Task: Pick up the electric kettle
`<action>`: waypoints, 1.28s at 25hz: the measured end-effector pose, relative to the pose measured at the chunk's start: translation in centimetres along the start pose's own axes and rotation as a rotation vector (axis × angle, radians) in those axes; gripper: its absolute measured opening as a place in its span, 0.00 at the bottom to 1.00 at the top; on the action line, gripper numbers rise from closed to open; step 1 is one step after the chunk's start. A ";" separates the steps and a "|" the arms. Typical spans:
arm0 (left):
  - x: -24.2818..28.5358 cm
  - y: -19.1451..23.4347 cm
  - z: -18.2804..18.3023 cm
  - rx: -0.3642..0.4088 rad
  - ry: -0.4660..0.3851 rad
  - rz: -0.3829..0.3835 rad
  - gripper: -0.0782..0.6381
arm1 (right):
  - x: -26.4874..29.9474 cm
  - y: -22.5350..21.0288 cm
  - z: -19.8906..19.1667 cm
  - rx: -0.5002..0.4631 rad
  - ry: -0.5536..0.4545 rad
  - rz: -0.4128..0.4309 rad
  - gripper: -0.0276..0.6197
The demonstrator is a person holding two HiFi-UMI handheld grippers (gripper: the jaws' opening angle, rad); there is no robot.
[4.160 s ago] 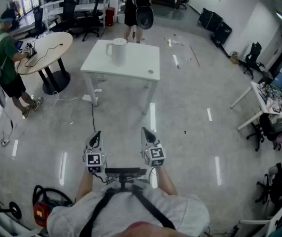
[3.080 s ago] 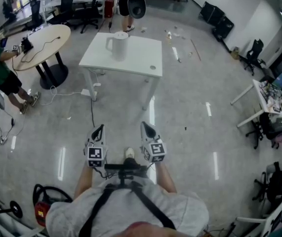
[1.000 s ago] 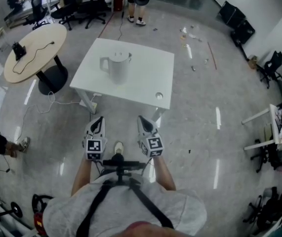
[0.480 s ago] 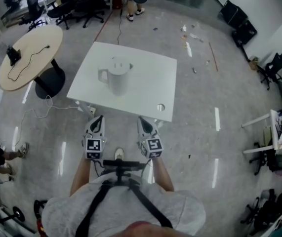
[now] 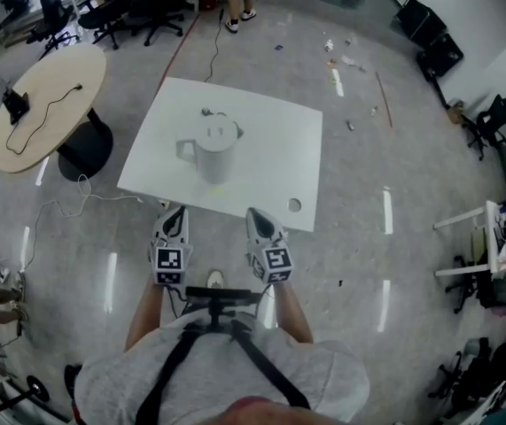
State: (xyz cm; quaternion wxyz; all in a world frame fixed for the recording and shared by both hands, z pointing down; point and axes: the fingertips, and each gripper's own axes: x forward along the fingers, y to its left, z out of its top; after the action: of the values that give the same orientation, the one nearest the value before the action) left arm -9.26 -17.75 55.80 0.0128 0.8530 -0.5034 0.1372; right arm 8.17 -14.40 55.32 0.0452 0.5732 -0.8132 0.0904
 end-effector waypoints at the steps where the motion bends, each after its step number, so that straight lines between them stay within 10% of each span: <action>1: 0.4 0.5 0.1 -0.012 0.002 0.004 0.12 | 0.5 0.0 0.0 0.002 0.003 -0.001 0.06; 19: 6.7 5.8 -0.1 -0.037 0.064 0.047 0.12 | 7.8 -2.3 0.7 -0.012 0.019 -0.015 0.06; 32: 10.7 7.3 -0.3 -0.038 0.051 0.105 0.38 | 13.1 -3.2 0.0 -0.087 -0.031 0.079 0.55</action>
State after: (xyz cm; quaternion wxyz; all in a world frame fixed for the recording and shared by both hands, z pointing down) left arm -10.73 -30.45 57.92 0.0346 0.8213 -0.5495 0.1495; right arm 6.69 -27.56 57.93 0.0541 0.5393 -0.8390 0.0477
